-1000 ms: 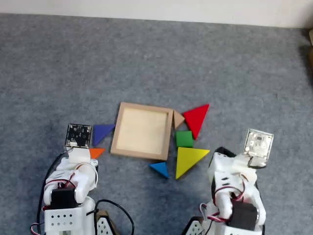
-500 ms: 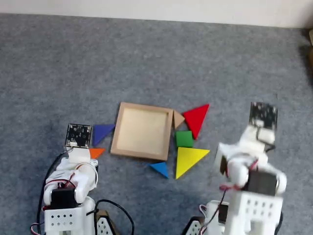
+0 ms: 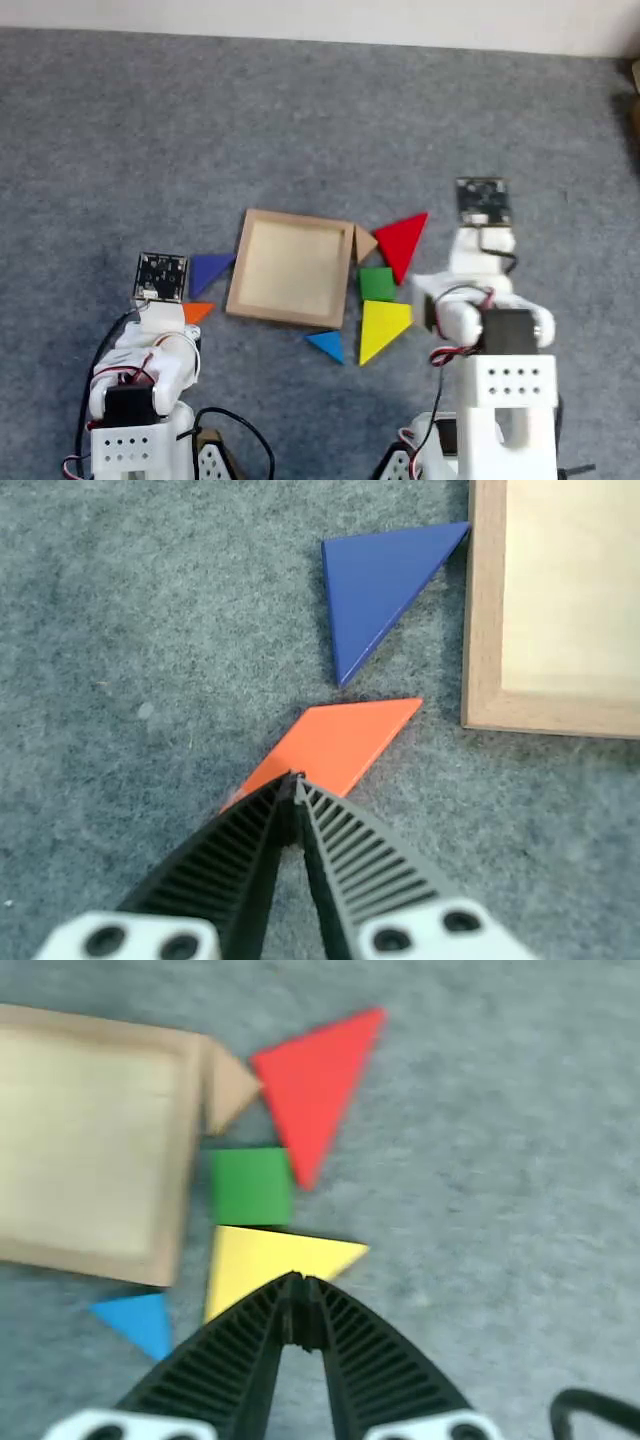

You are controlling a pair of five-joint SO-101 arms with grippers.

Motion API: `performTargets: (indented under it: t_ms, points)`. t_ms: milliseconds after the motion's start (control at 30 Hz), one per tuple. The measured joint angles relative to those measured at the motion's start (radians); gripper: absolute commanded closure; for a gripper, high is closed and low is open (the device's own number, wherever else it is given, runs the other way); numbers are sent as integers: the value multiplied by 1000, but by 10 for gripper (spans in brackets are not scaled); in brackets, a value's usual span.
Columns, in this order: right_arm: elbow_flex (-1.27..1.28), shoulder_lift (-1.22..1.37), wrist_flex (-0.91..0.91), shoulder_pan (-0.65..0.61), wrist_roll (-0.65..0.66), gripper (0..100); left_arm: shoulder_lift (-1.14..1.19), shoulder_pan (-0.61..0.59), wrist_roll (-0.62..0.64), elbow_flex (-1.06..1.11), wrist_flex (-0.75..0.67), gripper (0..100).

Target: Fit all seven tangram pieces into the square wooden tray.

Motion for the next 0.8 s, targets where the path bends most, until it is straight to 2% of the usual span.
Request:
performTargets:
  t_ms: [133, 300, 433, 633, 800]
  points:
    - [0, 0, -9, -94, -84, 761, 0, 0, 0, 0, 0, 995]
    - [0, 0, -12, -176, -226, 759, 0, 0, 0, 0, 0, 995]
    - [0, 41, -12, -236, -285, 759, 0, 0, 0, 0, 0, 995]
    - [0, 336, -26, -250, -382, 757, 0, 0, 0, 0, 0, 995]
    - [0, 563, -199, -270, -397, 757, 0, 0, 0, 0, 0, 995]
